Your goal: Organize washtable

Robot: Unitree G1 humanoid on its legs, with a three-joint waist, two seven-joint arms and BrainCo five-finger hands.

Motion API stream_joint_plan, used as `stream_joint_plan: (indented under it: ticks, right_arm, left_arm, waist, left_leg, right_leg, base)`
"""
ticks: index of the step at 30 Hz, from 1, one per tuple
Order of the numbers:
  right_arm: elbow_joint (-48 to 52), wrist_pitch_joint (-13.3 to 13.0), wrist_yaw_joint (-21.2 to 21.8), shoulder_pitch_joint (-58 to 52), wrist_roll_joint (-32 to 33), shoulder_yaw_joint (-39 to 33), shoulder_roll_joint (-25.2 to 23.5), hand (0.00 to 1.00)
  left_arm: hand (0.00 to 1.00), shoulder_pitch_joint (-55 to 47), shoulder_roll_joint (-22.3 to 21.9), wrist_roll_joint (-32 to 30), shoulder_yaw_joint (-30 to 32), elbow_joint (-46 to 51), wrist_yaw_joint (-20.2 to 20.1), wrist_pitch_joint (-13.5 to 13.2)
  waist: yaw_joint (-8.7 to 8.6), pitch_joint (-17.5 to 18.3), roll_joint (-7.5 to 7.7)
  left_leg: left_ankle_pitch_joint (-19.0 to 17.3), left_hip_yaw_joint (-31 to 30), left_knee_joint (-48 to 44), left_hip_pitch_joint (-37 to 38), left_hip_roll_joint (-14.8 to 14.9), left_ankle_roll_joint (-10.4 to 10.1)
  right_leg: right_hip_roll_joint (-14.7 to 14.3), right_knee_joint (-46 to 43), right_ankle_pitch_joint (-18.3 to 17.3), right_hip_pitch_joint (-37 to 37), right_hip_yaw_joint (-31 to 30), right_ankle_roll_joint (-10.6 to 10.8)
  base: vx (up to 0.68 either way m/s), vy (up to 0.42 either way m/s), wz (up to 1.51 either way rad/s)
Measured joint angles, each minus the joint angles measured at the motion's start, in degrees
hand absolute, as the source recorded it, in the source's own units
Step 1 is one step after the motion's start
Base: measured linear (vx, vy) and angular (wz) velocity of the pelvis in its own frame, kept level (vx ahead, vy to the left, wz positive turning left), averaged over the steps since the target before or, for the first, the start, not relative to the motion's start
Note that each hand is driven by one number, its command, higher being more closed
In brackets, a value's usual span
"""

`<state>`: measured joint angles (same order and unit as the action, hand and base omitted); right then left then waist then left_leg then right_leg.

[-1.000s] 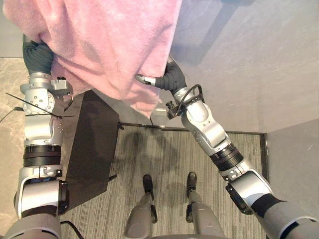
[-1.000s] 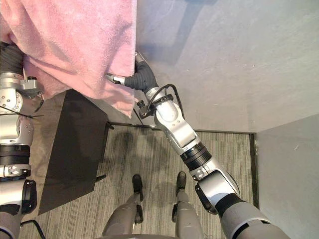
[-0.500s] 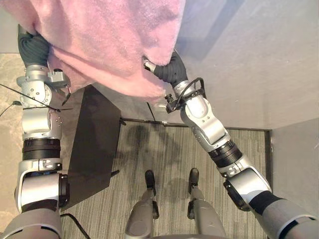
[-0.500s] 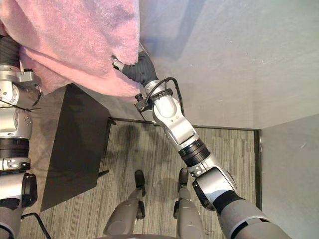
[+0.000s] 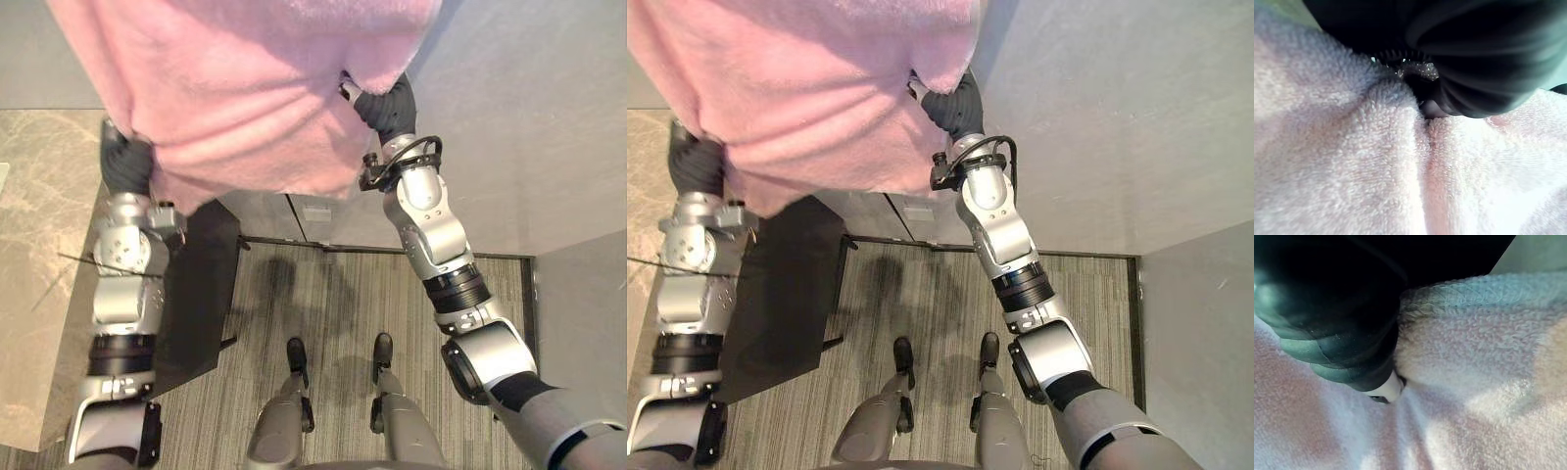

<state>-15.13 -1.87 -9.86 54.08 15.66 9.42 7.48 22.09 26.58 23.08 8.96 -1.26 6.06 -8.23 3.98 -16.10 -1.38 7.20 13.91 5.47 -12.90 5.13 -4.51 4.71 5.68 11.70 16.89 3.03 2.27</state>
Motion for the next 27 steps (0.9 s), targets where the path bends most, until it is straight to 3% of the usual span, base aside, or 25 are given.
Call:
stream_joint_plan:
  ticks: [12, 21, 22, 23, 24, 27]
  right_arm:
    - [0.0, 0.1, 0.0, 1.9, 1.9, -1.2, 0.4, 1.0]
    - [0.3, 0.4, 0.0, 0.5, 1.8, -1.1, 0.5, 1.0]
    - [0.4, 0.4, 0.0, 0.0, 1.8, -1.1, 0.5, 0.0]
    - [0.4, 0.4, 0.0, -0.6, 1.8, -1.1, 0.5, 0.0]
    - [0.4, 0.4, 0.0, -1.1, 1.9, -1.1, 0.5, 0.0]
    - [0.9, 0.3, 0.1, -3.0, 2.9, -1.1, 1.3, 0.0]
  left_arm:
    - [1.0, -1.2, -6.2, -0.2, -1.8, 1.0, 0.0, 0.1]
    - [1.0, 1.9, -6.2, -0.2, -1.3, -4.0, 2.0, 0.2]
    - [1.0, 2.5, -6.2, -0.2, -0.8, -4.3, 2.1, 0.2]
    - [1.0, 3.4, -6.2, -0.3, 0.1, -4.8, 2.5, 0.2]
    - [0.0, 4.3, -6.0, -0.3, 1.1, -5.6, 3.0, 0.2]
    - [0.0, 5.5, -5.0, -0.2, 2.7, -6.8, 4.2, 0.2]
  waist:
    - [-1.71, -0.1, -0.27]
    - [-1.85, -0.1, -0.17]
    - [-1.89, -0.1, -0.12]
    - [-1.89, 0.0, -0.08]
    - [-1.94, 0.0, -0.07]
    - [-2.39, 0.0, -0.03]
  left_leg:
    - [0.8, 0.5, 0.0, -0.2, 0.3, 0.0]
    - [1.0, 0.2, 0.1, -0.1, 0.6, 0.3]
    - [1.0, 0.1, 0.1, -0.1, 0.6, 0.3]
    - [1.1, 0.1, 0.1, -0.1, 0.6, 0.3]
    - [1.1, 0.0, 0.1, 0.0, 0.6, 0.3]
    - [1.1, -0.8, 0.1, 0.5, 0.7, 0.3]
  right_leg:
    - [-0.3, 0.0, 0.9, 0.6, -0.2, 0.4]
    - [-0.5, 0.0, 1.1, 0.4, 0.2, 0.3]
    - [-0.5, 0.0, 1.1, 0.3, 0.2, 0.3]
    - [-0.5, 0.0, 1.1, 0.3, 0.2, 0.3]
    - [-0.5, 0.0, 1.1, 0.2, 0.3, 0.3]
    - [-0.5, 0.0, 1.1, -0.8, 1.0, 0.4]
  base:
    - [-0.01, -0.001, -0.03]
    - [0.0, 0.0, 0.0]
    - [0.0, 0.0, 0.0]
    - [0.0, 0.0, 0.0]
    - [0.0, 0.0, 0.0]
    - [0.02, 0.025, 0.1]
